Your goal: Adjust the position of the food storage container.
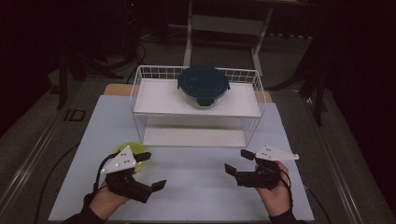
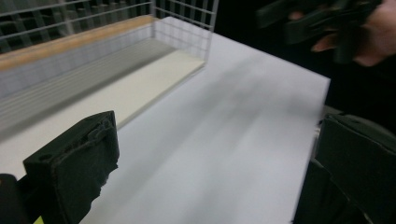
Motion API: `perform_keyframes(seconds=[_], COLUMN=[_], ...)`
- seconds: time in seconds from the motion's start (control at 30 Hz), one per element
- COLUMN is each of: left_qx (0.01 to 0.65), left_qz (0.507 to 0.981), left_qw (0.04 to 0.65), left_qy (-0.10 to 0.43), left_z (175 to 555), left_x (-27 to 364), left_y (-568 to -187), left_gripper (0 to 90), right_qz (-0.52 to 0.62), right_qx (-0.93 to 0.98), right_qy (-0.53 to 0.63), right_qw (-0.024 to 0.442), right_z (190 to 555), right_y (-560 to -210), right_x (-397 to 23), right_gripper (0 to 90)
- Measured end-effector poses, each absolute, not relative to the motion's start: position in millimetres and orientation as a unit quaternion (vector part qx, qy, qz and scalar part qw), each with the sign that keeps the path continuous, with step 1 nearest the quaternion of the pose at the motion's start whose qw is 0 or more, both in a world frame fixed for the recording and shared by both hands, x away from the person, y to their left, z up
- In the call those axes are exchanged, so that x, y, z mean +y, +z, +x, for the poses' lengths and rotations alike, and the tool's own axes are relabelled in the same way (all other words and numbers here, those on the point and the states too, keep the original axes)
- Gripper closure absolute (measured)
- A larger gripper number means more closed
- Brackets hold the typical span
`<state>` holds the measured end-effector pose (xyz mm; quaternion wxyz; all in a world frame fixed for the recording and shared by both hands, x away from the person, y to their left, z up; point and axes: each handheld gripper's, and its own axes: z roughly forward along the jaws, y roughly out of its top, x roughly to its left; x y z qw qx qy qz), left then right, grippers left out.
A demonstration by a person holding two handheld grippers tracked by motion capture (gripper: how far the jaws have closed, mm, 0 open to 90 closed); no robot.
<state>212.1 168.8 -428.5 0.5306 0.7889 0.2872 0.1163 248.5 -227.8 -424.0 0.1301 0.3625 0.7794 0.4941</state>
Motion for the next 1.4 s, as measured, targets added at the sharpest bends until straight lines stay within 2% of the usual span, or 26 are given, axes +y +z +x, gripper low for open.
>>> perform_keyframes(seconds=[0.37,0.7,0.9,1.17,1.4], left_qx=[0.303,0.332,0.338,0.38,0.428], left_qz=[0.785,0.788,0.796,0.792,0.792], left_qw=[0.521,0.5,0.483,0.452,0.405], left_qy=[0.145,0.138,0.139,0.155,0.162], left_z=[208,210,206,211,222], left_x=[213,247,265,286,304], left_y=[-438,-452,-460,-474,-495], left_gripper=[2.9,16.8,35.5,59.8,76.8], right_qz=[0.36,0.372,0.377,0.377,0.373], right_qx=[0.764,0.753,0.749,0.75,0.75], right_qy=[0.515,0.519,0.523,0.523,0.526], right_qw=[0.149,0.157,0.154,0.149,0.146], right_z=[226,221,224,223,223], right_y=[-426,-430,-432,-434,-434], right_x=[-248,-259,-261,-260,-259], right_gripper=[16.7,16.8,16.8,16.8,16.8])
